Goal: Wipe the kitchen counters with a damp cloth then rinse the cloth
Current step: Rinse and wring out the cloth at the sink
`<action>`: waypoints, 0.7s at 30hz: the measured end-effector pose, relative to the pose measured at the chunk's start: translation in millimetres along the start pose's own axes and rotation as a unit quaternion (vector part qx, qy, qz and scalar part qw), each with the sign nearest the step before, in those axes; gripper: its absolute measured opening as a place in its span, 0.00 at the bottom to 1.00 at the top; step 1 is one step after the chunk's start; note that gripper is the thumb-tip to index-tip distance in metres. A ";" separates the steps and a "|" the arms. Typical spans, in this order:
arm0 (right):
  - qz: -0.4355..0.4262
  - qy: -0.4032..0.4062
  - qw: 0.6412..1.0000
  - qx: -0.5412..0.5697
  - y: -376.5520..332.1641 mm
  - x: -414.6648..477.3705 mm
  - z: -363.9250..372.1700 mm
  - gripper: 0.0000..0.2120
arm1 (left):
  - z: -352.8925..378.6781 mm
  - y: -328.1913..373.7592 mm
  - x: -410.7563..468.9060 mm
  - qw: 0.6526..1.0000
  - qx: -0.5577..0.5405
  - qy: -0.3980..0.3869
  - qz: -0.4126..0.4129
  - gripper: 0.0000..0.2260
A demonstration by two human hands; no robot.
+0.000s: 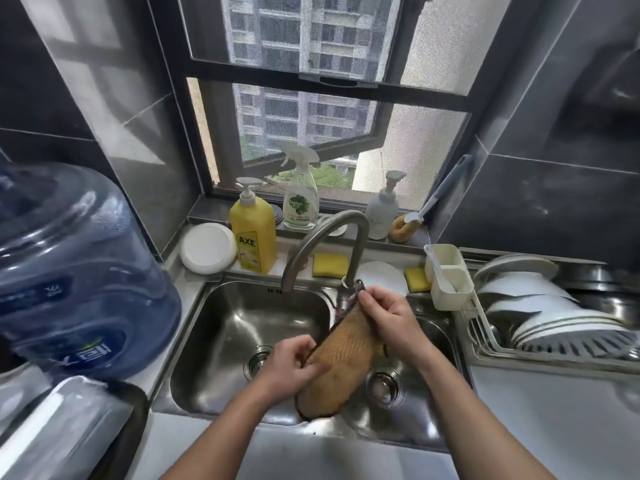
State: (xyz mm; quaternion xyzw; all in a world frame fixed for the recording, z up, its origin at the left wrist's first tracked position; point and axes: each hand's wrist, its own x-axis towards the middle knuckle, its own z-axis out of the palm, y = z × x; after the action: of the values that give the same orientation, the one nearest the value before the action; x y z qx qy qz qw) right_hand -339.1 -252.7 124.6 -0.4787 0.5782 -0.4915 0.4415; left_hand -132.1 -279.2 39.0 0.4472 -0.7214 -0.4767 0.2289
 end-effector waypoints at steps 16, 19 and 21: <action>0.047 0.205 0.967 -0.141 41.3 -15.2 22.2 0.05 | 29.5 39.2 7.5 0.924 -0.272 0.200 -0.181 0.07; 0.013 0.159 0.970 -0.181 45.7 -25.5 48.7 0.06 | 39.8 65.8 7.5 0.906 -0.353 0.164 -0.164 0.09; -0.006 0.129 0.980 -0.153 44.5 -32.9 56.3 0.07 | 41.3 66.6 7.2 0.904 -0.368 0.160 -0.149 0.09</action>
State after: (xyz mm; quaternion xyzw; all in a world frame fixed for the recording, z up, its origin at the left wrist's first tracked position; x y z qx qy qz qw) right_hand -284.2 -225.8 74.7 -0.4771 0.6956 -0.4573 0.2817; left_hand -195.4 -255.7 79.6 0.5037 -0.3730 -0.6588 0.4160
